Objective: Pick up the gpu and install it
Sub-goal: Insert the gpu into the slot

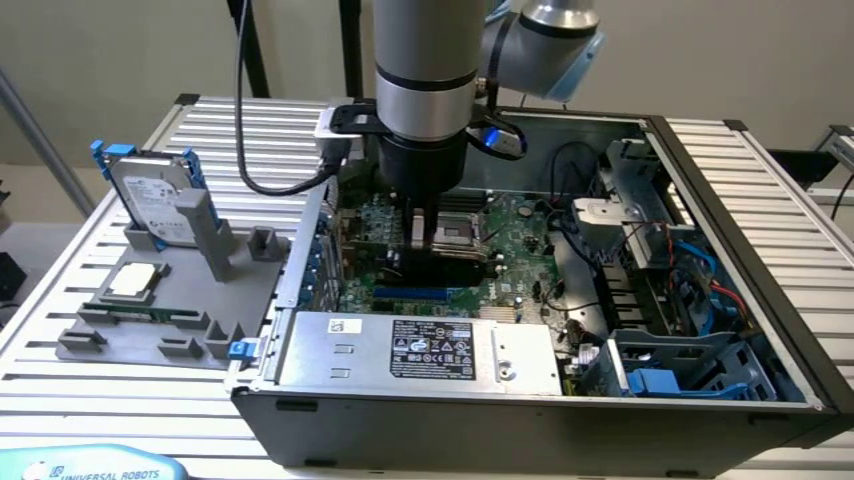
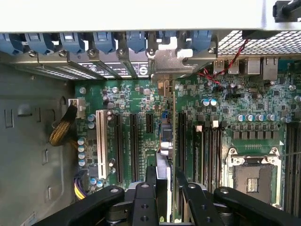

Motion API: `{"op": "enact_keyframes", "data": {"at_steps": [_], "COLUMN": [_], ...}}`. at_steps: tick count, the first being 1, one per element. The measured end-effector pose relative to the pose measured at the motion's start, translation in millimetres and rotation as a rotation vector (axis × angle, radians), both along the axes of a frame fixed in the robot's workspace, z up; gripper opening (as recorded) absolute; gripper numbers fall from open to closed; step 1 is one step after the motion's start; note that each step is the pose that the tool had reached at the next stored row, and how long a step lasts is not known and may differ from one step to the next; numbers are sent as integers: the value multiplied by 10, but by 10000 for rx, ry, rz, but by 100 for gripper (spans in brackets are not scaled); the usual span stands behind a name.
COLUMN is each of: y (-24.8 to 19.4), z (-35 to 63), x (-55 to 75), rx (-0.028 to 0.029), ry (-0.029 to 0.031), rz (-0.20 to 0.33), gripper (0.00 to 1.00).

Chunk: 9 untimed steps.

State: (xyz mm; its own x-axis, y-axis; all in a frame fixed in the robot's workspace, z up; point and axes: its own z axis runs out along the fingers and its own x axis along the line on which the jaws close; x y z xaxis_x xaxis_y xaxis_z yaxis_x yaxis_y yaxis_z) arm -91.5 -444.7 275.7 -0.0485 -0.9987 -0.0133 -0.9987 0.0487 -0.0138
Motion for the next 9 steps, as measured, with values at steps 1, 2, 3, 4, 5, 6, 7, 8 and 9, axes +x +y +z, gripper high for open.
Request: {"op": "enact_keyframes", "data": {"at_steps": [1, 2, 3, 4, 5, 6, 7, 8, 9], "y": [0, 0, 0, 0, 0, 0, 0, 0, 0], "z": [-17, -33, -46, -52, -52, -52, -52, -53, -55], "x": [-1, -4, -9, -13, -14, -15, -15, -17, -22], "rx": [4, 8, 9, 11, 10, 11, 10, 11, 12], "ry": [0, 0, 0, 1, 2, 2, 3, 3, 2], "rz": [1, 0, -1, -1, 0, 1, 2, 1, -1], "gripper": [26, 26, 26, 26, 26, 26, 26, 26, 26]}}
